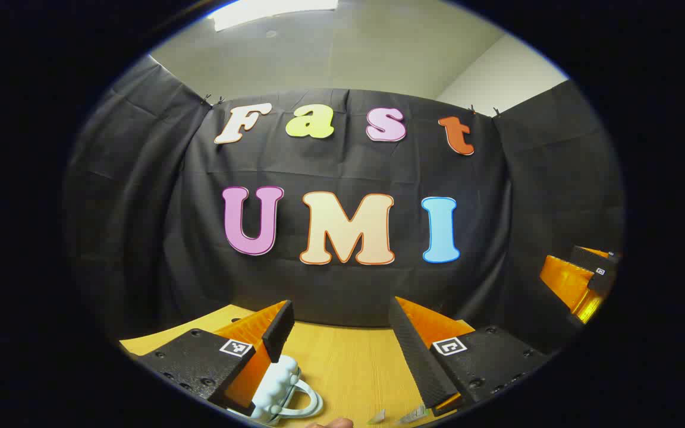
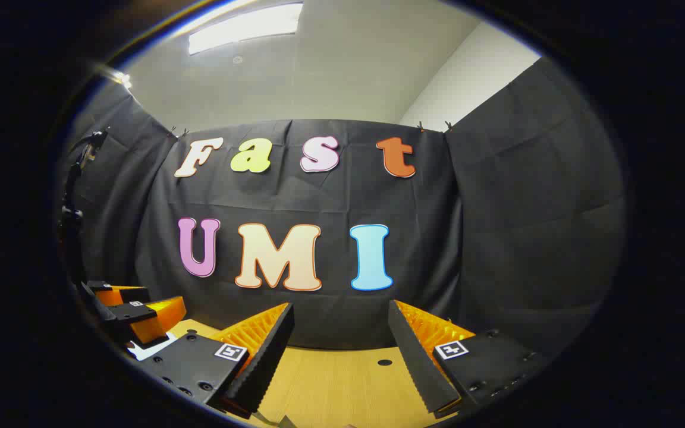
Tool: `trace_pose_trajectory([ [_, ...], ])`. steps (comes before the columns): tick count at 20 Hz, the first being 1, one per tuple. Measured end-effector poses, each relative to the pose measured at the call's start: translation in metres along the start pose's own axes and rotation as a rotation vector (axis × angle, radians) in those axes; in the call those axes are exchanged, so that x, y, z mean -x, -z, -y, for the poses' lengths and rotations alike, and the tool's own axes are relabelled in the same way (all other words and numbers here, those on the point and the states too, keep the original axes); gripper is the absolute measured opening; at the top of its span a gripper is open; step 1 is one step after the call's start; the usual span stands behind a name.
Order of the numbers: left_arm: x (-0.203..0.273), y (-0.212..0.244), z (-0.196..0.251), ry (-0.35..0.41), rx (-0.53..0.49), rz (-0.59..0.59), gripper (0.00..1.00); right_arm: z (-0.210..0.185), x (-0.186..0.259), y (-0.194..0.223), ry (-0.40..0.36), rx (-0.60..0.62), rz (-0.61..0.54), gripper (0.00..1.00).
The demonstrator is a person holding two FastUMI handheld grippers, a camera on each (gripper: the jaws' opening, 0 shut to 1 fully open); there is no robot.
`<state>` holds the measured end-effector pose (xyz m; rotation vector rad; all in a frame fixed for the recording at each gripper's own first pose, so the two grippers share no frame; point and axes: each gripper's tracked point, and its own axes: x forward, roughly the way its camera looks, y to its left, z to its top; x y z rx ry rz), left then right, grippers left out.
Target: First open the suitcase, pack the skin care products into it, and then close the suitcase.
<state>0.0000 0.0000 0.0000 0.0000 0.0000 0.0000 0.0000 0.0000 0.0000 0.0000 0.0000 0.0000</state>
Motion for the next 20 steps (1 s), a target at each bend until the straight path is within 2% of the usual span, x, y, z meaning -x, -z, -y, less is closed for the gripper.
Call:
trace_pose_trajectory([
  [9, 0.001, -0.001, 0.011, 0.019, -0.016, -0.004, 0.94, 0.002, -0.004, 0.012, -0.008, -0.012, -0.049, 0.98],
  [14, -0.003, 0.013, 0.023, 0.052, -0.063, -0.025, 0.94, 0.006, -0.002, 0.015, -0.019, -0.014, -0.048, 0.98],
  [20, -0.007, 0.07, -0.001, -0.024, -0.149, -0.171, 0.95, 0.016, -0.006, 0.037, -0.113, -0.059, -0.094, 0.98],
])
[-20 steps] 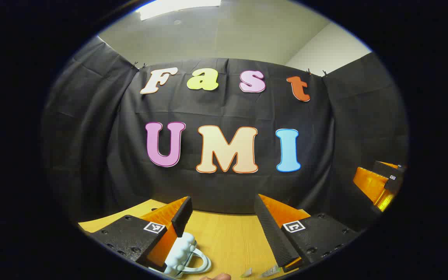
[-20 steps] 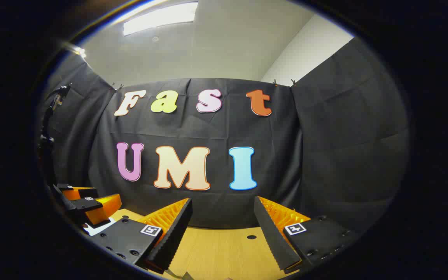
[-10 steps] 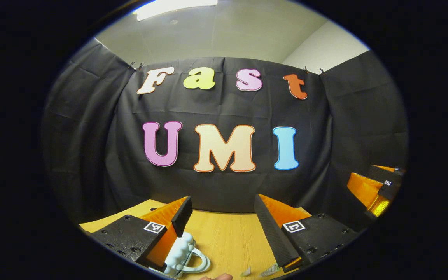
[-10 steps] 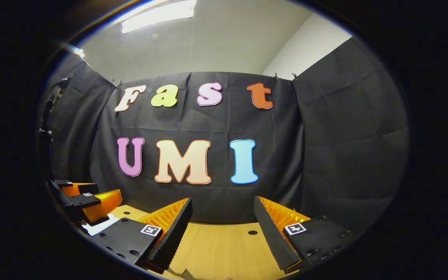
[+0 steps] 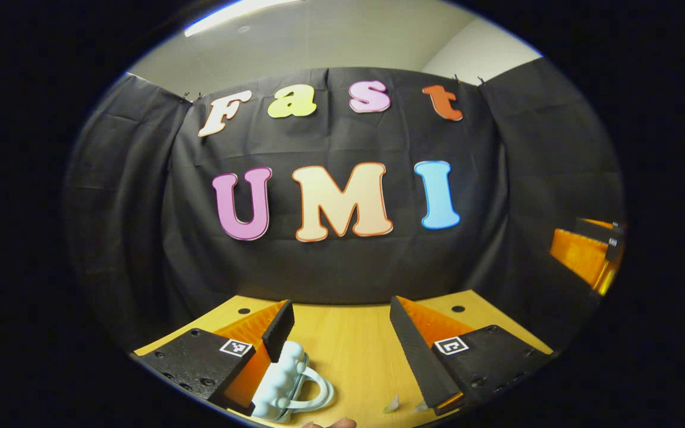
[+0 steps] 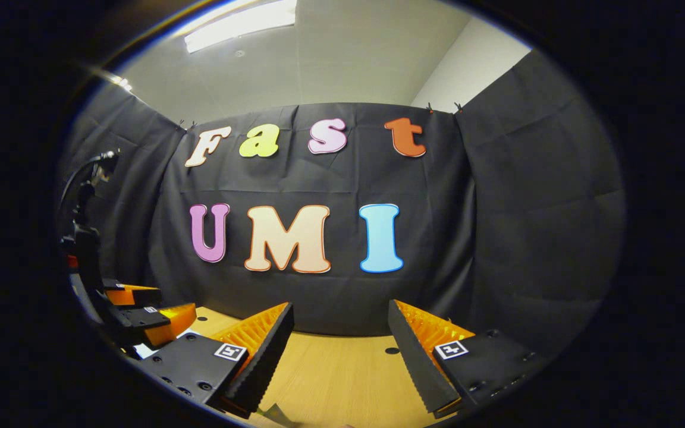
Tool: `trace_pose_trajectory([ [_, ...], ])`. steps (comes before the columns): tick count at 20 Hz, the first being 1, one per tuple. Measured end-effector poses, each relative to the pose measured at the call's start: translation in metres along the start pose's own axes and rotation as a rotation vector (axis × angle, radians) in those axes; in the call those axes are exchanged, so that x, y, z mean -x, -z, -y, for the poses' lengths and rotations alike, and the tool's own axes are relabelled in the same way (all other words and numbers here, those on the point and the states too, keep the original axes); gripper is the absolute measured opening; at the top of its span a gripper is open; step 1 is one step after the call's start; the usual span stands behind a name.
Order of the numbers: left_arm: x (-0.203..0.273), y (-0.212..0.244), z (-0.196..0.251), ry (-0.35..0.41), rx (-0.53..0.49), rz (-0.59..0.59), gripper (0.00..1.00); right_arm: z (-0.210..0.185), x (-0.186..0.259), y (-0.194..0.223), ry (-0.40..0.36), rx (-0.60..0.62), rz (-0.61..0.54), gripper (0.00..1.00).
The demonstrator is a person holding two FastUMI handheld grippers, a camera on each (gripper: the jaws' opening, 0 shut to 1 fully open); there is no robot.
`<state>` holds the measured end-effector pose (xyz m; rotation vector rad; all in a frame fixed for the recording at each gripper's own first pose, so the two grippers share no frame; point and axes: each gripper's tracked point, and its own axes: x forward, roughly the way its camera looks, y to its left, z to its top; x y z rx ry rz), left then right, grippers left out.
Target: First open the suitcase, pack the skin care products into it, and then close the suitcase.
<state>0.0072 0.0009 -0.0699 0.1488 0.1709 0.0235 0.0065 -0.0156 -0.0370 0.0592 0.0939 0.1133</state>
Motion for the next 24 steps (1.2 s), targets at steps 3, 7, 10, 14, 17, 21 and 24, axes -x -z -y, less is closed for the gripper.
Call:
trace_pose_trajectory([
  [3, -0.01, 0.045, -0.01, -0.02, -0.047, -0.131, 0.95, 0.001, -0.009, 0.013, -0.024, -0.035, -0.03, 0.98],
  [7, -0.023, 0.109, -0.008, 0.032, 0.013, -0.287, 1.0, 0.003, -0.021, 0.01, 0.037, -0.046, -0.01, 0.98],
  [10, -0.028, 0.16, -0.014, 0.064, 0.023, -0.43, 0.94, -0.017, -0.026, 0.016, 0.051, -0.062, -0.026, 0.98],
  [14, -0.032, 0.205, -0.013, 0.12, -0.004, -0.596, 0.91, -0.02, -0.03, 0.021, 0.101, -0.005, -0.049, 0.97],
  [17, -0.036, 0.229, -0.012, 0.125, -0.048, -0.677, 0.91, -0.02, -0.028, 0.03, 0.129, 0.02, -0.084, 0.98],
  [21, -0.042, 0.254, -0.005, 0.156, 0.006, -0.766, 0.84, -0.014, -0.022, 0.029, 0.167, 0.081, -0.1, 0.97],
  [24, -0.043, 0.268, -0.002, 0.174, 0.038, -0.818, 0.82, -0.016, -0.018, 0.028, 0.174, 0.097, -0.099, 0.97],
])
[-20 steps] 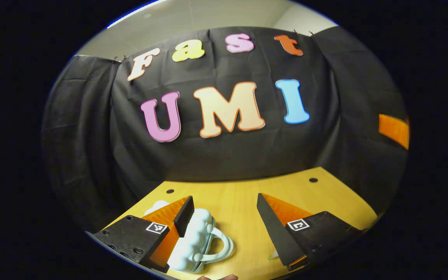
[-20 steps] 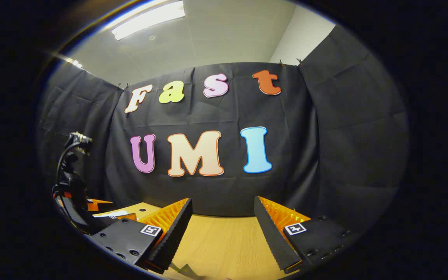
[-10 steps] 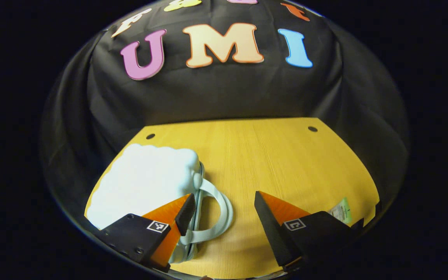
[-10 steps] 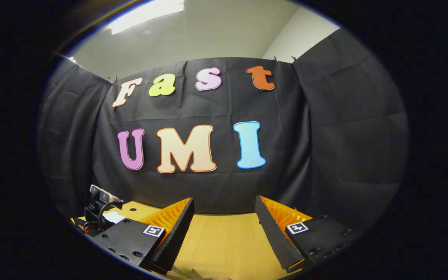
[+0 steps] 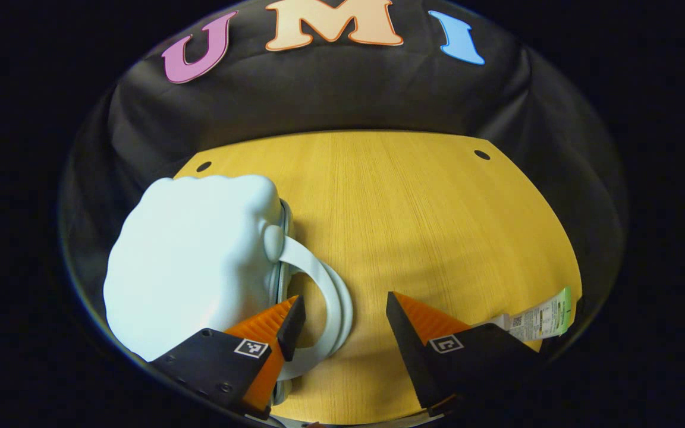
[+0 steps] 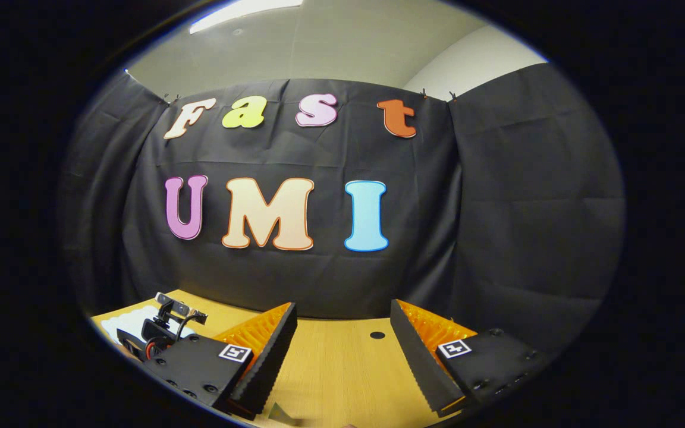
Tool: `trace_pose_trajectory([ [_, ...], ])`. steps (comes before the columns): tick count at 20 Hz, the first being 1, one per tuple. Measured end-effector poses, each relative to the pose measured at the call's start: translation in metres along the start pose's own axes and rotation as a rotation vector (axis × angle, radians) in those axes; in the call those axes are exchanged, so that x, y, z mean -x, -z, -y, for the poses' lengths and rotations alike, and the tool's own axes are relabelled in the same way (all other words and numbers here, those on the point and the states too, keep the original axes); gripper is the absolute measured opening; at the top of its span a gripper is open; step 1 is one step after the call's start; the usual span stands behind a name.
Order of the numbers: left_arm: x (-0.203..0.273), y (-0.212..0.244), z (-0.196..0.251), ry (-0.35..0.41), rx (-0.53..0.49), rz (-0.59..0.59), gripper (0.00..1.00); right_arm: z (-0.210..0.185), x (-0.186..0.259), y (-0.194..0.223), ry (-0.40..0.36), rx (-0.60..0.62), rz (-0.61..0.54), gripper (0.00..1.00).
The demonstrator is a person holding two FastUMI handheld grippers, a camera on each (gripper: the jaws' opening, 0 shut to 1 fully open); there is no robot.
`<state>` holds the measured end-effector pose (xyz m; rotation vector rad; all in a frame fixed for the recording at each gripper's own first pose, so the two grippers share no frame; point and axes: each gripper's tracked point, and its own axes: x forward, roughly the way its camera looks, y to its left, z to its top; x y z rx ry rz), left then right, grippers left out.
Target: First open the suitcase, pack the skin care products into it, and then close the suitcase.
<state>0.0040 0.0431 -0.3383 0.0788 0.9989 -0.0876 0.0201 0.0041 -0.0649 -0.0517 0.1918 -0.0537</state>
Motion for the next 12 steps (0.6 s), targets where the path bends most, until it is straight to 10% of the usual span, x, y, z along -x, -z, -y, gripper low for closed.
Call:
trace_pose_trajectory([
  [5, -0.019, 0.006, 0.003, 0.022, 0.033, -0.057, 0.7, -0.002, 0.008, 0.001, -0.014, 0.052, 0.003, 0.98],
  [9, -0.022, 0.01, -0.005, 0.006, 0.059, -0.076, 0.27, -0.008, 0.012, -0.001, -0.04, 0.073, 0.024, 0.98],
  [12, -0.021, 0.008, -0.009, -0.005, 0.036, -0.076, 0.18, -0.011, 0.012, 0.003, -0.058, 0.073, 0.016, 0.98],
])
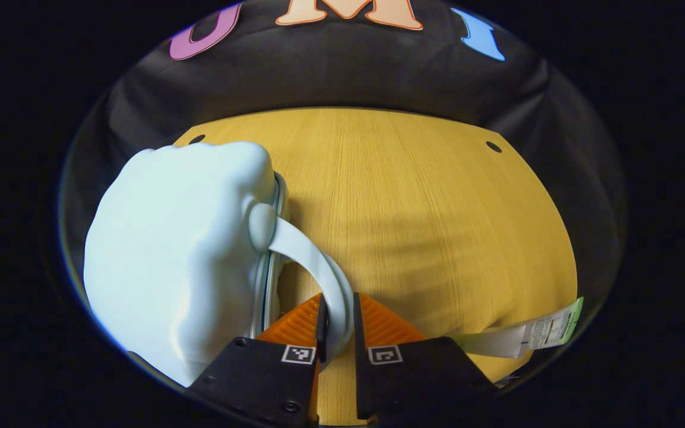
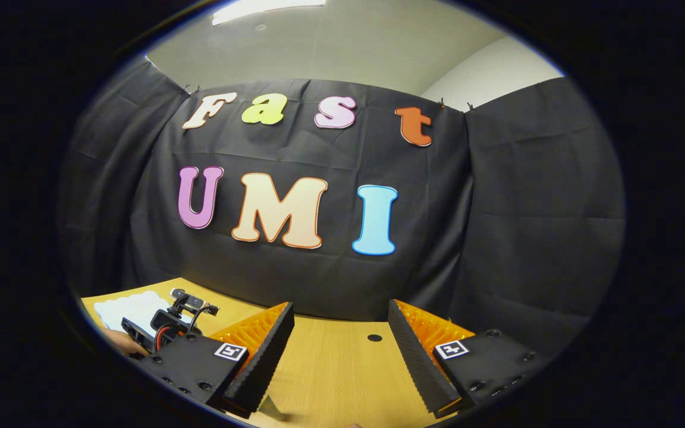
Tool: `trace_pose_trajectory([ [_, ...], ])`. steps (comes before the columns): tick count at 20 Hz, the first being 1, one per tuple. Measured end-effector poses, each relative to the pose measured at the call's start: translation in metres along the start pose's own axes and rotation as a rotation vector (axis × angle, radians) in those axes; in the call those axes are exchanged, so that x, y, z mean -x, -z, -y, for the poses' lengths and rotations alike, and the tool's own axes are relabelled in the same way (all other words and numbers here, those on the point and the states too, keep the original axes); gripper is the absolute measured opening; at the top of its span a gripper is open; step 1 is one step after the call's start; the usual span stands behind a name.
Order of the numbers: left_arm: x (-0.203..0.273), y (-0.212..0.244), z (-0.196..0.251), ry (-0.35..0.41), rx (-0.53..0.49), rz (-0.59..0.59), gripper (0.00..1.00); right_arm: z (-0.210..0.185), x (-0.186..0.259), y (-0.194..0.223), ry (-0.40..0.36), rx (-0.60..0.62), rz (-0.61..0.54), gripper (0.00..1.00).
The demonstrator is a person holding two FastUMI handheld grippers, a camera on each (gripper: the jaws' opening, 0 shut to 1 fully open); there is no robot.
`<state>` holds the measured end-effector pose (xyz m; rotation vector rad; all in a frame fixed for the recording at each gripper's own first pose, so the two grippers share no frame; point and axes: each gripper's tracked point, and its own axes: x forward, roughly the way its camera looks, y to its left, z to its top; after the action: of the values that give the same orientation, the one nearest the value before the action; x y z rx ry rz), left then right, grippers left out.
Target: First open the suitcase, pack the skin care products into it, and then close the suitcase.
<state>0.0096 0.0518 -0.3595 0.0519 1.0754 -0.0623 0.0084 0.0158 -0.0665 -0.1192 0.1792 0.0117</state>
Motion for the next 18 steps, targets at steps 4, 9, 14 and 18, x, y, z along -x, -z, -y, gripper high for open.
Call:
trace_pose_trajectory([
  [4, 0.006, -0.004, 0.003, -0.038, -0.08, -0.003, 0.04, -0.002, -0.002, 0.002, -0.01, -0.013, 0.003, 0.99],
  [9, 0.021, -0.015, 0.006, -0.043, -0.137, 0.013, 0.0, -0.001, -0.006, 0.009, -0.01, -0.056, -0.005, 0.98],
  [14, 0.041, -0.025, 0.01, 0.005, -0.135, 0.049, 0.0, -0.009, -0.012, 0.008, -0.028, -0.094, -0.001, 0.99],
  [18, 0.069, -0.044, 0.014, 0.04, -0.148, 0.119, 0.0, -0.02, -0.019, 0.002, -0.048, -0.078, 0.028, 0.98],
])
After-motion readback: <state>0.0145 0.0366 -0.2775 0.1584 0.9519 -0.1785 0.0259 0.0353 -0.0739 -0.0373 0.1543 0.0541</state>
